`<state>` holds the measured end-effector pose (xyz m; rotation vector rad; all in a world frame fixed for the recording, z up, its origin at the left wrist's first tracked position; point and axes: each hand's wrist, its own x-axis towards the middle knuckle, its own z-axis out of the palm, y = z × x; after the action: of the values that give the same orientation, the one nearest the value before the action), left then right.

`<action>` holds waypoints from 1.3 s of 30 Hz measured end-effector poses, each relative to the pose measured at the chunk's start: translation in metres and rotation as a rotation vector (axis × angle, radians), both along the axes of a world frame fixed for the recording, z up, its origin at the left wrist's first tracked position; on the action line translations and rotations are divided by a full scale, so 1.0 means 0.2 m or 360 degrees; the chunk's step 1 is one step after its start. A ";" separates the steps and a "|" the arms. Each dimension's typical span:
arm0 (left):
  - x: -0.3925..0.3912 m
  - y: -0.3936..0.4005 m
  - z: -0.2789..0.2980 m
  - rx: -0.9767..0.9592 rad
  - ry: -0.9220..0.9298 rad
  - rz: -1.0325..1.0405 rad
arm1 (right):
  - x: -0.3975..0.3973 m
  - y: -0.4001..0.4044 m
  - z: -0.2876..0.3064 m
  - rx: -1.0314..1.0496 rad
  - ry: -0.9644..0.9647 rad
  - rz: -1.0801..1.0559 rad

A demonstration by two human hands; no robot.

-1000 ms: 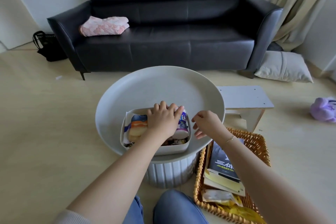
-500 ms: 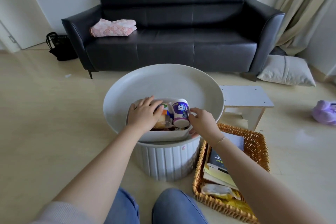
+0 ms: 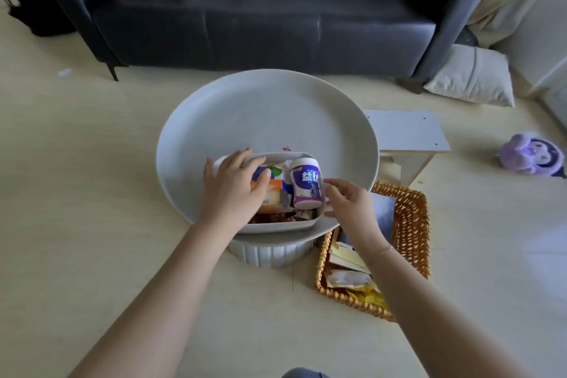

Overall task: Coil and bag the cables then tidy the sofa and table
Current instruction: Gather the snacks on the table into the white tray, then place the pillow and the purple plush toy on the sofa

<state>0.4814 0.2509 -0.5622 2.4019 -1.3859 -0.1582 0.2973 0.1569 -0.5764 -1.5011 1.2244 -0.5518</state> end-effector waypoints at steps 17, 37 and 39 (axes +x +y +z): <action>-0.61 -0.07 1.64 0.0187 0.0648 -0.0287 | -0.65 0.13 1.64 0.0075 0.0183 0.0022; -1.91 -0.50 2.44 0.0263 0.1075 -0.0644 | -1.93 -0.05 2.48 0.0073 0.0044 -0.0381; -2.05 -0.63 2.44 0.0268 0.1046 -0.0657 | -2.06 -0.16 2.48 0.0060 0.0051 -0.0395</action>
<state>0.0717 0.1257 -0.0741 1.8654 -1.5330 -1.0944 -0.1141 0.1252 -0.0799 -1.3390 1.4490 -0.6664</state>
